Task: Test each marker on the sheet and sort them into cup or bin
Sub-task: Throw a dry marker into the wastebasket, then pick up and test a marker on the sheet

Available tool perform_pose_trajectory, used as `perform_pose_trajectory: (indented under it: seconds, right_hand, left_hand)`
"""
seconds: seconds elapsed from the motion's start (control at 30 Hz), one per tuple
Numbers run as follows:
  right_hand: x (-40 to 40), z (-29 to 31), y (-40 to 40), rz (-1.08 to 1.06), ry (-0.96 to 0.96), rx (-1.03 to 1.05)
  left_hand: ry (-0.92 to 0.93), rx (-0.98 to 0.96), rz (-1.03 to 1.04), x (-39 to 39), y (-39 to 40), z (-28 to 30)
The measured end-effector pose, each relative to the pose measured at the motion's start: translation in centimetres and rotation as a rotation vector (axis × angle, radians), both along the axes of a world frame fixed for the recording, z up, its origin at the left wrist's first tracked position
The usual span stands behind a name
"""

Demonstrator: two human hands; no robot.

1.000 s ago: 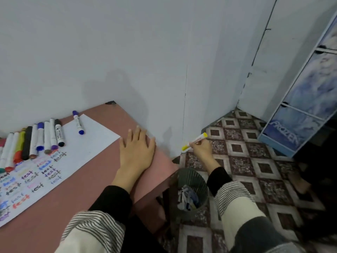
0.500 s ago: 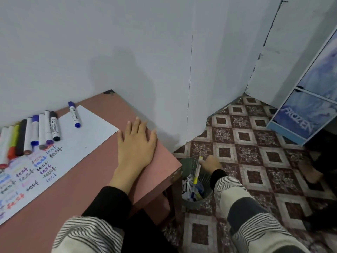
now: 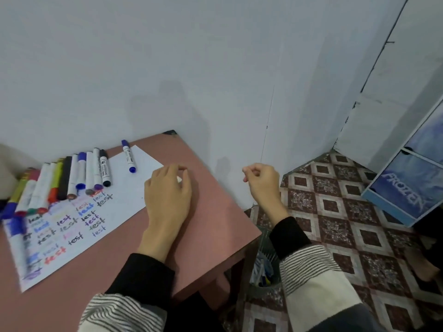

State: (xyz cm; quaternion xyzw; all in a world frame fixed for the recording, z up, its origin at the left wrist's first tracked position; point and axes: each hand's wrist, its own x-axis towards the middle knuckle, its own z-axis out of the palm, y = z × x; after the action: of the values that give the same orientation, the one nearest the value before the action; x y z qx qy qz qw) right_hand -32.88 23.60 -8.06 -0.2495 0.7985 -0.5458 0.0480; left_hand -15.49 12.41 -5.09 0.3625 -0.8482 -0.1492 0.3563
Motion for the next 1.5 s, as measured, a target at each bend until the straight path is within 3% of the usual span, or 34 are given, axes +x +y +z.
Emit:
perform_pose_trajectory:
  seconds: [0.2,0.47,0.67,0.9,1.07,1.13,1.23,1.3,1.37,1.5]
  right_hand:
    - [5.9,5.9,-6.1,0.267,0.047,-0.031]
    - [14.1,4.1,-15.2,0.474,0.166,0.171]
    - [16.5,3.4,-19.8,0.410,0.187,0.129]
    - [16.9,1.2,-22.4,0.170,0.453,0.435]
    - [16.8,1.4,-22.3,0.075,0.529,0.505]
    - [17.0,2.3,-21.8,0.070,0.476,0.295]
    - [17.8,4.4,-20.6,0.388,0.085,-0.127]
    - [18.6,5.3,-19.9,0.631,-0.042,-0.164]
    - [19.1,5.6,-19.5,0.795,-0.107,-0.143]
    - [19.2,5.6,-19.3,0.883,-0.223,-0.157]
  left_hand:
    - [-0.009,-0.020,0.216,6.6,-6.2,0.0]
    - [-0.045,-0.051,0.268,17.7,-11.8,0.1]
    - [-0.194,0.057,0.311,21.5,-14.4,-0.8]
    - [-0.227,0.094,0.284,21.4,-14.7,-0.9]
    - [-0.214,0.099,0.285,21.3,-14.8,-1.0]
    - [-0.187,0.109,0.282,21.3,-14.8,-1.0]
    - [-0.059,0.084,0.261,21.2,-14.6,-0.5]
    - [0.035,0.058,0.204,21.0,-14.2,-0.2]
    - [0.015,0.013,0.163,20.9,-13.9,-0.1]
    - [-0.124,-0.087,0.186,20.9,-13.8,-0.2]
